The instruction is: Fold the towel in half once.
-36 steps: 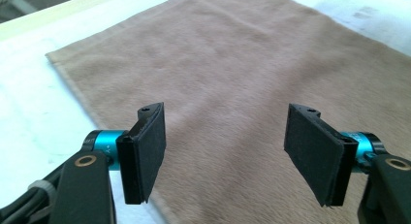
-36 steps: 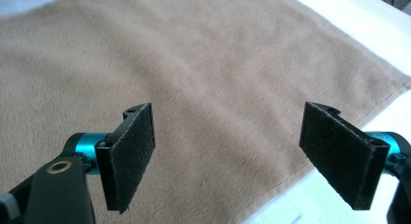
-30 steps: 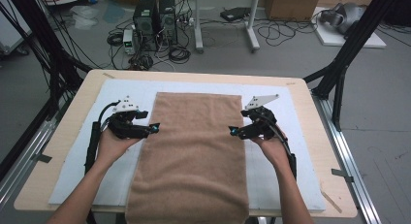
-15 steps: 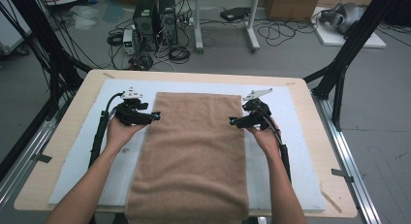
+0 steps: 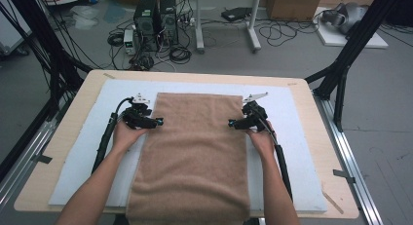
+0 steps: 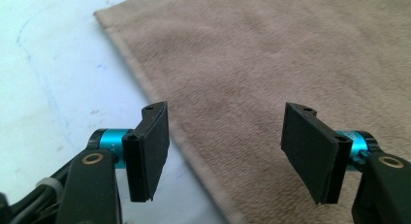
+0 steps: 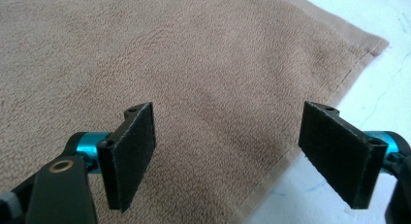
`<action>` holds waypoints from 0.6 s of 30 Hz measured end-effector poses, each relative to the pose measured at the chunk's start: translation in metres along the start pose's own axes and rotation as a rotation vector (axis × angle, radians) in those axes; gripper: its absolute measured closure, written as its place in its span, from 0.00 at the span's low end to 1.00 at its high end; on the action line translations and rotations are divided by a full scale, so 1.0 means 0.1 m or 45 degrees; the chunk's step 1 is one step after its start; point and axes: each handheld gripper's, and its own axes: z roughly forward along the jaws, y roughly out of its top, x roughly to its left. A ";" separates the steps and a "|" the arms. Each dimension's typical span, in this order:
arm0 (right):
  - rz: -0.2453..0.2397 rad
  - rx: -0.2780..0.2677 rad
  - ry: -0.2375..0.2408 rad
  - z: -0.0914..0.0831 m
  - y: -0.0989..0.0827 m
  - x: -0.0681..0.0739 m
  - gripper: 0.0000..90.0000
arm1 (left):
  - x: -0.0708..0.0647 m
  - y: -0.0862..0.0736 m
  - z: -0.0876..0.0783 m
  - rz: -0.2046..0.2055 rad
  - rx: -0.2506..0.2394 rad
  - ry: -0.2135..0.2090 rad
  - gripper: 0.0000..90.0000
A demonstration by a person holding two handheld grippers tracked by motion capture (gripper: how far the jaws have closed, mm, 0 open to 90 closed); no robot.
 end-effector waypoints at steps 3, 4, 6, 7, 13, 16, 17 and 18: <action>-0.011 0.005 -0.007 0.02 0.00 0.00 0.26 | 0.02 -0.01 0.01 -0.004 0.006 0.011 0.41; -0.014 0.013 -0.011 0.03 -0.01 -0.01 0.27 | 0.02 -0.01 0.03 -0.006 0.010 0.019 0.42; 0.008 0.031 -0.014 0.06 -0.03 -0.03 0.28 | 0.02 -0.01 0.05 -0.022 0.010 0.030 0.44; 0.020 0.040 -0.008 0.06 -0.04 -0.04 0.29 | 0.02 -0.02 0.06 -0.032 0.009 0.032 0.46; 0.018 0.055 -0.016 0.07 -0.04 -0.03 0.37 | 0.03 -0.03 0.08 -0.052 0.008 0.039 0.52; 0.011 0.060 -0.023 0.07 -0.03 -0.02 0.42 | 0.01 -0.02 0.09 -0.043 0.011 0.046 0.55; 0.003 0.064 -0.021 0.07 -0.03 -0.02 0.47 | 0.01 -0.02 0.08 -0.043 0.013 0.045 0.58; -0.005 0.066 -0.017 0.07 -0.02 -0.01 0.55 | 0.01 -0.02 0.08 -0.037 0.016 0.038 0.62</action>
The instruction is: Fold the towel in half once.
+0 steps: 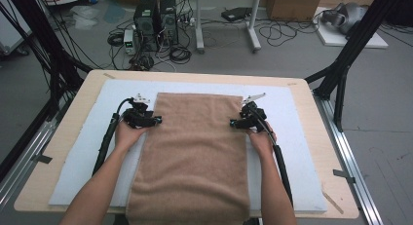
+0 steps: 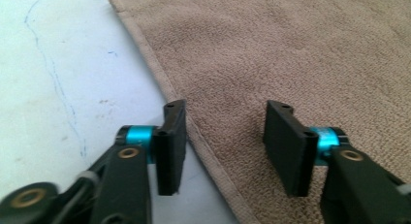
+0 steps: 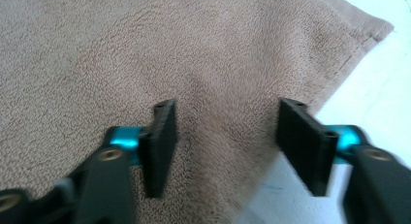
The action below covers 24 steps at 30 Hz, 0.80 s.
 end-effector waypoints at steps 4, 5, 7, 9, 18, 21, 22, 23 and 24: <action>-0.004 0.012 0.054 -0.01 0.01 0.01 0.68 | -0.01 0.00 0.00 -0.007 -0.001 -0.024 0.75; -0.002 0.013 0.064 -0.01 0.02 0.01 0.71 | -0.01 0.01 0.00 -0.008 0.000 -0.029 0.77; 0.020 0.011 0.107 -0.01 0.02 0.00 0.83 | -0.02 0.01 0.00 -0.019 -0.004 -0.047 0.84; 0.043 0.004 0.150 -0.01 0.01 -0.01 0.88 | -0.02 0.01 0.00 -0.035 -0.006 -0.057 0.89; 0.027 -0.050 0.201 -0.18 0.07 -0.04 0.90 | 0.08 0.04 -0.16 -0.055 -0.070 -0.102 0.94; -0.015 -0.080 0.211 -0.30 0.12 -0.01 0.90 | 0.08 0.07 -0.25 -0.045 -0.109 -0.114 0.94; -0.027 -0.085 0.216 -0.33 0.13 -0.01 0.89 | 0.09 0.08 -0.28 -0.040 -0.122 -0.120 0.94; -0.034 -0.085 0.217 -0.37 0.15 0.01 0.89 | 0.09 0.09 -0.31 -0.044 -0.134 -0.125 0.94; -0.060 -0.100 0.214 -0.41 0.16 0.02 0.89 | 0.10 0.09 -0.34 -0.049 -0.148 -0.131 0.94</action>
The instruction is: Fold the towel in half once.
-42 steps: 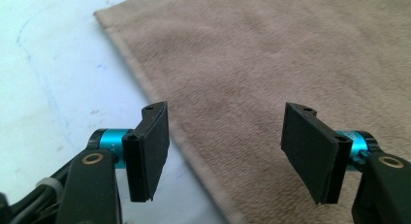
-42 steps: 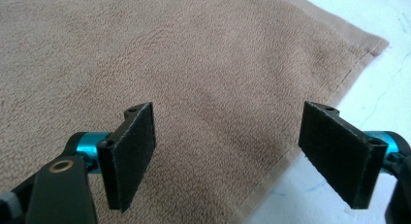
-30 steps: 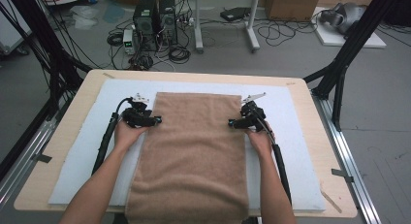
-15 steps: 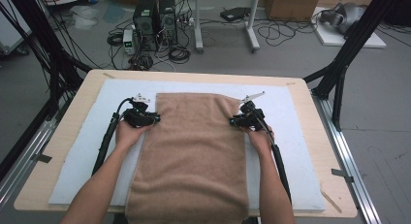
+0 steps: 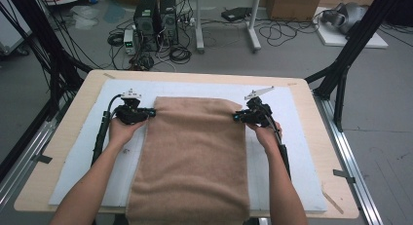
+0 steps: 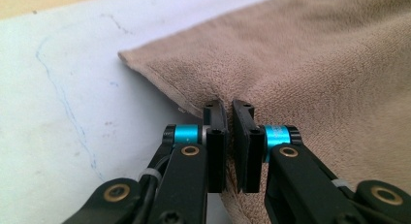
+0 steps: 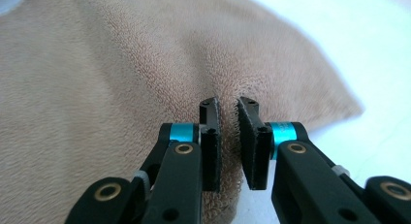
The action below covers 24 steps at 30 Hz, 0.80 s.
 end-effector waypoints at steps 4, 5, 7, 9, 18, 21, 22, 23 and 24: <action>0.022 -0.021 0.047 -0.15 0.04 0.02 0.89 | 0.00 0.06 -0.13 -0.004 -0.053 -0.030 0.94; 0.028 -0.020 0.055 -0.18 0.06 0.03 0.89 | -0.01 0.07 -0.16 0.007 -0.058 -0.031 0.94; 0.024 -0.033 0.065 -0.23 0.08 0.06 0.89 | -0.03 0.10 -0.23 0.006 -0.065 -0.053 0.94; 0.016 -0.041 0.074 -0.28 0.10 0.11 0.89 | -0.06 0.11 -0.32 0.019 -0.077 -0.081 0.94; -0.035 0.019 0.137 -0.44 -0.10 0.44 0.89 | -0.30 -0.15 -0.68 0.125 -0.056 -0.165 0.93; -0.062 0.058 0.153 -0.46 -0.21 0.57 0.89 | -0.44 -0.35 -0.76 0.187 -0.022 -0.171 0.94; -0.089 0.064 0.169 -0.47 -0.27 0.63 0.89 | -0.47 -0.40 -0.78 0.200 -0.017 -0.168 0.94; -0.101 0.069 0.183 -0.48 -0.30 0.67 0.90 | -0.50 -0.47 -0.80 0.194 -0.005 -0.179 0.94; -0.127 0.078 0.199 -0.48 -0.36 0.71 0.90 | -0.52 -0.54 -0.81 0.204 0.002 -0.187 0.94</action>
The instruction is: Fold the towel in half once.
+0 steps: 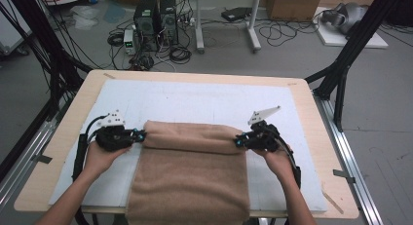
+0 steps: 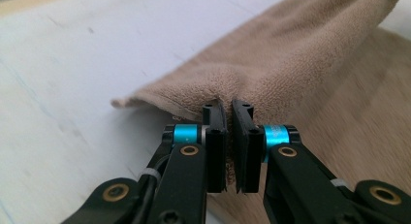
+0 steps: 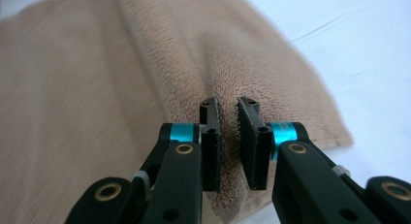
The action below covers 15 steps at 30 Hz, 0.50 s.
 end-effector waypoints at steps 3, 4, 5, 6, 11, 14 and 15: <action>-0.025 0.014 0.015 0.02 -0.15 0.12 0.90 | -0.09 -0.20 -0.02 -0.020 0.027 -0.030 0.94; -0.023 0.015 0.018 0.03 -0.20 0.14 0.90 | -0.12 -0.26 -0.02 -0.012 0.033 -0.027 0.94; -0.015 0.027 0.027 0.07 -0.24 0.15 0.90 | -0.14 -0.30 -0.02 -0.017 0.038 -0.034 0.94; -0.007 0.051 0.035 0.10 -0.29 0.16 0.89 | -0.16 -0.34 -0.01 -0.028 0.047 -0.039 0.94; 0.036 0.064 0.073 0.23 -0.42 0.14 0.82 | -0.18 -0.42 0.01 -0.018 0.095 -0.029 0.81; 0.038 0.039 0.068 0.17 -0.39 0.14 0.70 | -0.15 -0.36 -0.07 -0.045 0.054 -0.011 0.70; 0.029 0.022 0.069 0.13 -0.38 0.15 0.68 | -0.13 -0.31 -0.10 -0.045 0.037 0.003 0.68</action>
